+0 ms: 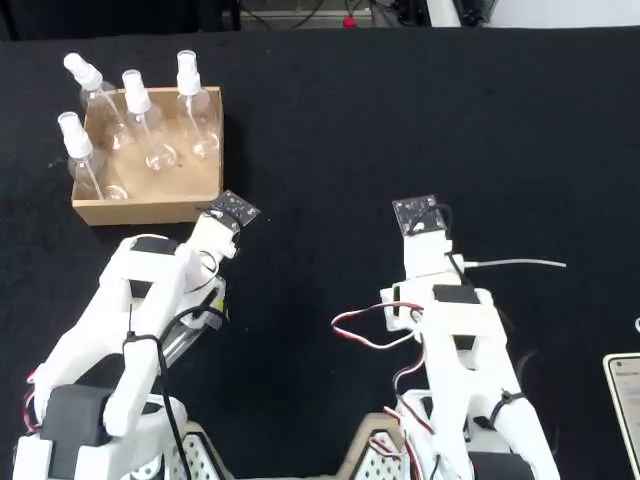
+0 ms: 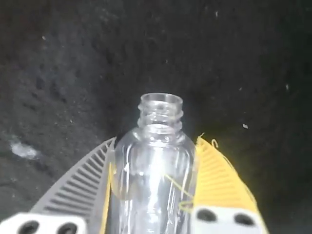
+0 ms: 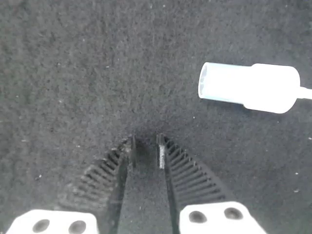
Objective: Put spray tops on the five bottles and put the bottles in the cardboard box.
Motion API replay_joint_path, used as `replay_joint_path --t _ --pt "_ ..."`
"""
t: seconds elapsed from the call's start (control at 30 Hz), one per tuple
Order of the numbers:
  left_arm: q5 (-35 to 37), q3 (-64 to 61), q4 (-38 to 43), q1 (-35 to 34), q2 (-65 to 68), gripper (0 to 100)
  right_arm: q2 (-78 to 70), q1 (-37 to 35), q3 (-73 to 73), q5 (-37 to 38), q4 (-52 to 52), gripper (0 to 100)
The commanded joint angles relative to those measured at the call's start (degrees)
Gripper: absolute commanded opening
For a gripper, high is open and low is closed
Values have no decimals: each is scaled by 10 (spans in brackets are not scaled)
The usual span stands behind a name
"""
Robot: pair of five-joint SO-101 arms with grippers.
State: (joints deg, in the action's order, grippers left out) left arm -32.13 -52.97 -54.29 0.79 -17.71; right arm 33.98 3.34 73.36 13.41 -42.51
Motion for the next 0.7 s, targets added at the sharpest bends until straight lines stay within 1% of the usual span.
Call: replay_joint_path --t 0.0,0.13,0.23,0.37,0.5,0.63,0.67 --pt "-1 77 -78 6 -35 40 18 11 -3 -2 11 77" --pt "40 112 -131 7 -103 41 18 11 -3 -4 11 76" --pt "71 96 -132 20 -165 41 18 11 -3 -5 11 77" --pt "109 26 -62 54 -226 41 21 11 -3 -6 11 78" --pt "139 -44 18 61 -254 41 21 15 -15 -5 -8 78" --pt "195 -84 59 62 -265 41 18 12 -100 4 -125 80" --pt "208 -89 63 62 -265 41 17 12 -130 21 -157 85"
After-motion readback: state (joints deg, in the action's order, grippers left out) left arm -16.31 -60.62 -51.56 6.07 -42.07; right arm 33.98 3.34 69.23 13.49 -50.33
